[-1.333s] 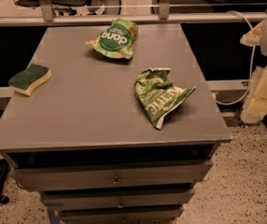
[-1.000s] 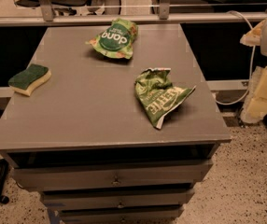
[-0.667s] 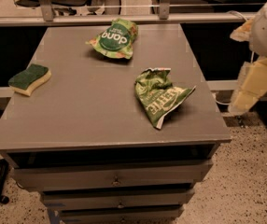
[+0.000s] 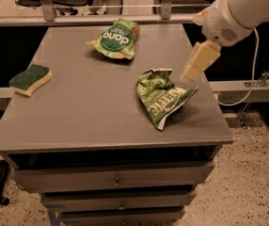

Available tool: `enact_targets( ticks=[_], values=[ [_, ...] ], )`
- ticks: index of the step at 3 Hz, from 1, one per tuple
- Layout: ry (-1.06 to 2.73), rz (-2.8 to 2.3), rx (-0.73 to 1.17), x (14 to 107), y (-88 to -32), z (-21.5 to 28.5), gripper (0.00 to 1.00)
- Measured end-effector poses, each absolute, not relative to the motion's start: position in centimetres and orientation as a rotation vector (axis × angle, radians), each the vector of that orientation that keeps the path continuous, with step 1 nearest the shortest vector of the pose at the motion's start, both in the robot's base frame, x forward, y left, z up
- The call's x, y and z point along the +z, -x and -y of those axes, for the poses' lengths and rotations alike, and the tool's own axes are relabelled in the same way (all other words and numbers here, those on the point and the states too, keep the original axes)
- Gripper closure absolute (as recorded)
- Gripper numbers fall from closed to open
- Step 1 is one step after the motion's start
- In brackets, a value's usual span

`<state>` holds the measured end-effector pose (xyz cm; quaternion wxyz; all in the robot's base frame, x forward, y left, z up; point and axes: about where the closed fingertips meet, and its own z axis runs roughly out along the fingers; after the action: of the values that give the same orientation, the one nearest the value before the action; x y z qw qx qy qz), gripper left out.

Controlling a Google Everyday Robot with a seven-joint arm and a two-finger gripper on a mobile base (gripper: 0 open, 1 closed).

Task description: Move green rice chip bag near sponge

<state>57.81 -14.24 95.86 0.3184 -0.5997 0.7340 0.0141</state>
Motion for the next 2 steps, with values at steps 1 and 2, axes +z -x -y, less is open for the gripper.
enact_targets(
  ticks=[1,2],
  values=[
    [1.480,-1.873,0.102,95.4,-62.9,10.9,0.00],
    [1.317,-1.864,0.228,95.5,-67.7,6.9,0.00]
  ],
)
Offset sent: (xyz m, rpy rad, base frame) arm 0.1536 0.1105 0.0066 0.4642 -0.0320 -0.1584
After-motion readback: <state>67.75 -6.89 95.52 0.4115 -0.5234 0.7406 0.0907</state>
